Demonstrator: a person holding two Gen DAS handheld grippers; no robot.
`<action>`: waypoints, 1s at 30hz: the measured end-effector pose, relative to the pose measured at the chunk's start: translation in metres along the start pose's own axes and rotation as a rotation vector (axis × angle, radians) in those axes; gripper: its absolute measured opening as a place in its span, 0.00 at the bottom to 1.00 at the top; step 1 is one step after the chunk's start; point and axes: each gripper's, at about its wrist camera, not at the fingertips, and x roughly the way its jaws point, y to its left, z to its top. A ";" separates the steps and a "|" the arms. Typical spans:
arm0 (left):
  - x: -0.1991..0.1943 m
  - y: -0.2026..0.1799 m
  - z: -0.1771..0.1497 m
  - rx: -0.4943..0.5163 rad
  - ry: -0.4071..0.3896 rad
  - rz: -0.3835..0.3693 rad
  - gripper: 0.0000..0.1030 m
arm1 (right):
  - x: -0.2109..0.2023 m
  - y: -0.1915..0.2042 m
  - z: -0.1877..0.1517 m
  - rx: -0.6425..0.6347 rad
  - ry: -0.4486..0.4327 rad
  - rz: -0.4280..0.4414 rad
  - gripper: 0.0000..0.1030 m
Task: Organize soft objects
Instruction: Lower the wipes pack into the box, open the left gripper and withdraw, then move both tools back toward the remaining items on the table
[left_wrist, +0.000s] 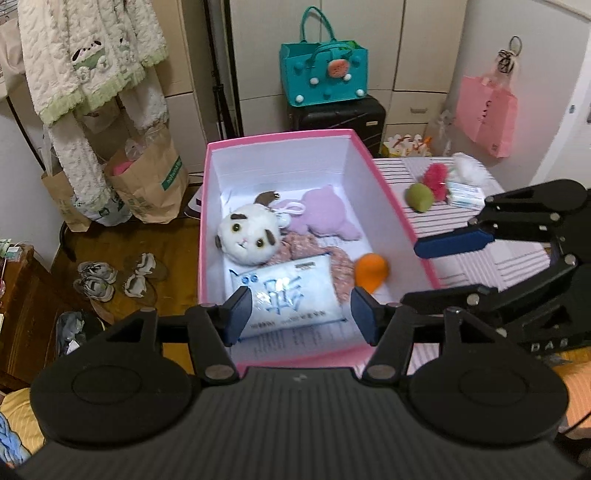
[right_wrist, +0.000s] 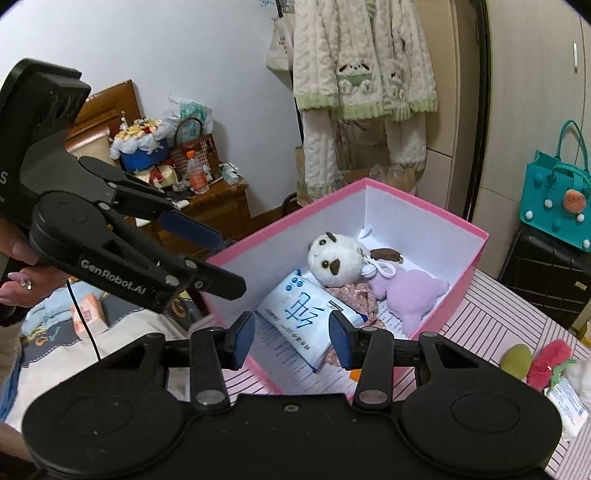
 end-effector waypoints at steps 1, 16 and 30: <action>-0.005 -0.003 -0.001 0.004 0.000 -0.003 0.58 | -0.005 0.001 0.000 0.000 -0.002 0.002 0.48; -0.060 -0.051 -0.027 0.111 0.034 -0.053 0.62 | -0.080 0.020 -0.029 -0.016 0.037 0.037 0.48; -0.062 -0.117 -0.055 0.259 0.061 -0.138 0.63 | -0.122 0.004 -0.091 0.055 0.049 -0.065 0.49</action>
